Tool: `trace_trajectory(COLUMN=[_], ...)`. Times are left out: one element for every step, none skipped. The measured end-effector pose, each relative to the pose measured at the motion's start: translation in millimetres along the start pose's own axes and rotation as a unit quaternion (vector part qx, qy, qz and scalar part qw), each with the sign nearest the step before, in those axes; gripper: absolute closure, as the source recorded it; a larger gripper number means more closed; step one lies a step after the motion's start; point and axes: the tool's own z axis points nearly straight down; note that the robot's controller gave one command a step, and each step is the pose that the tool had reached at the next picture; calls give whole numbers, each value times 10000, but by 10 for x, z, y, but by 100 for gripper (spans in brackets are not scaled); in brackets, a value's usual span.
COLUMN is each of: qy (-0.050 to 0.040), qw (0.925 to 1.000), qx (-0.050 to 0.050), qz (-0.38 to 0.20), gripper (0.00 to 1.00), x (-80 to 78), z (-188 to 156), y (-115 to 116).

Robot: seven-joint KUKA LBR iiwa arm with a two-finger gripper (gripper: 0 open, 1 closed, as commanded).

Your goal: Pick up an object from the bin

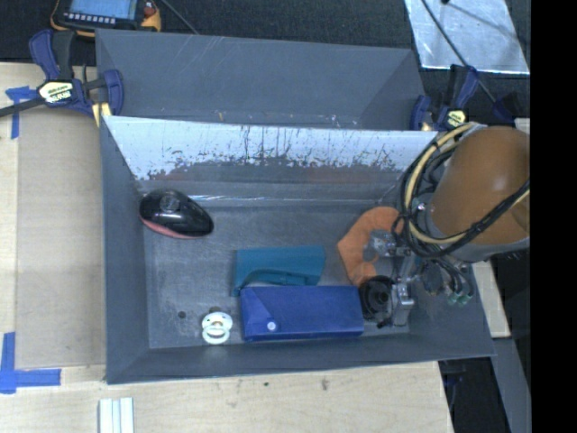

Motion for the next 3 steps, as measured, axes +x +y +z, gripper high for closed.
trace_trajectory(qy=[-43,-53,-3], qw=[10000,9977,9968], qx=[6,3,-6], qz=[-12,669,799], gripper=[0,0,0], x=[-20,-213,-311], z=[-41,460,909], y=[2,-305,-381])
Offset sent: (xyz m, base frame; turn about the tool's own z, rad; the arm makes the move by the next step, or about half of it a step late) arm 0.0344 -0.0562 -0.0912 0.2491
